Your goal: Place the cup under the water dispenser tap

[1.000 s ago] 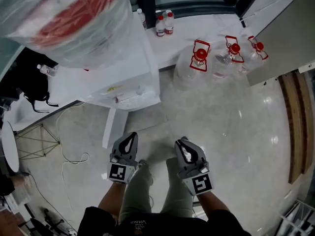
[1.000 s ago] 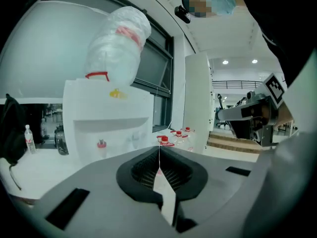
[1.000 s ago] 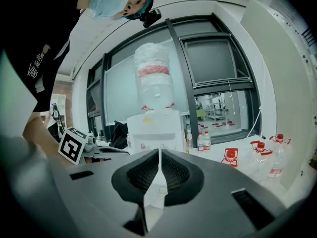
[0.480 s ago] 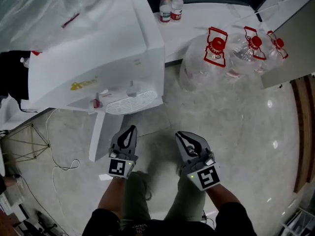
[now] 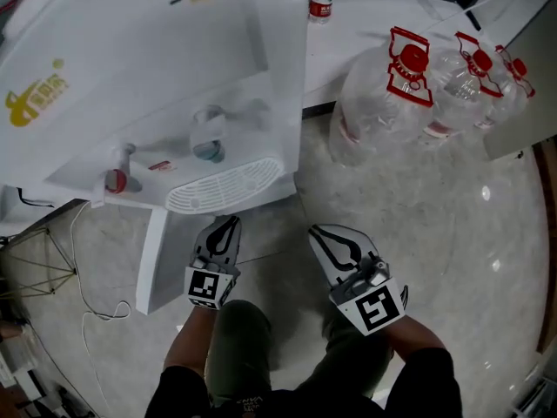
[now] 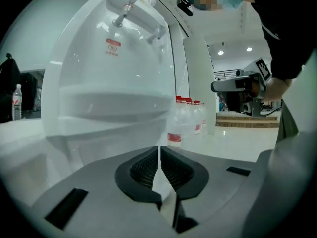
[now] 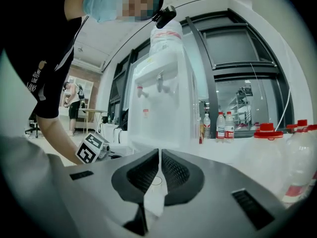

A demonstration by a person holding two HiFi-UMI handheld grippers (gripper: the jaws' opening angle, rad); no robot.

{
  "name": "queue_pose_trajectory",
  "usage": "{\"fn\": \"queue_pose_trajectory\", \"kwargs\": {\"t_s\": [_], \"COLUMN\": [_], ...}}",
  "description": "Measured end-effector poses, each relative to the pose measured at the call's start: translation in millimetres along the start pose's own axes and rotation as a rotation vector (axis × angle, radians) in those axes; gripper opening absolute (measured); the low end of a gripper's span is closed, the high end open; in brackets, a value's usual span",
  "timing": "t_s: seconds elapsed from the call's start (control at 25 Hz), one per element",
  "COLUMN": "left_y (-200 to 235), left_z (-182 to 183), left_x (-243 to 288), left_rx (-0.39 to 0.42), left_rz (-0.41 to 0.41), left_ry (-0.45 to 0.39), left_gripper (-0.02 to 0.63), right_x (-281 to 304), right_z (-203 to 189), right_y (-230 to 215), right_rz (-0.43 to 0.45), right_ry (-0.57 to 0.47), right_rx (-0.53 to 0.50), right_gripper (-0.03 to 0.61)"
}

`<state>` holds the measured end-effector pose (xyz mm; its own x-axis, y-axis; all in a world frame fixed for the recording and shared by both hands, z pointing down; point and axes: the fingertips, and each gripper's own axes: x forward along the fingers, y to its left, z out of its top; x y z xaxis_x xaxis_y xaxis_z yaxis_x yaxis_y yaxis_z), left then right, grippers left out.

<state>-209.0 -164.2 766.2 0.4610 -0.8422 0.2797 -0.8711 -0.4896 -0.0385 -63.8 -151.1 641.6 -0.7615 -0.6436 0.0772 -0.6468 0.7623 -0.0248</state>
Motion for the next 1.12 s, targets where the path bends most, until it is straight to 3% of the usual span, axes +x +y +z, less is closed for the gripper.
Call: {"fn": "queue_pose_trajectory", "kwargs": {"t_s": [0.36,0.48,0.68,0.88,1.12], "left_y": [21,32,53,62,76], "left_z": [-91,-113,-143,-168,-198], "left_x": [33,47,63,81,101], "left_rx": [-0.032,-0.082,-0.145,-0.204,-0.299], "left_rz": [0.039,0.055,0.135,0.214,0.35], "left_ry": [0.091,0.133,0.199,0.274,0.351], "left_gripper": [0.031,0.138,0.148,0.214,0.248], "right_x": [-8,-13,-20,-20,-21], "right_z": [-77,-86,-99,-106,-110], "right_y": [15,18,24,24,22], "right_rz": [0.057,0.025,0.013,0.007,-0.001], "right_ry": [0.079,0.047,0.046,0.033,0.028], "right_rx": [-0.059,-0.014,0.004,0.031,0.058], "right_gripper": [0.046,0.046,0.046,0.046,0.046]}}
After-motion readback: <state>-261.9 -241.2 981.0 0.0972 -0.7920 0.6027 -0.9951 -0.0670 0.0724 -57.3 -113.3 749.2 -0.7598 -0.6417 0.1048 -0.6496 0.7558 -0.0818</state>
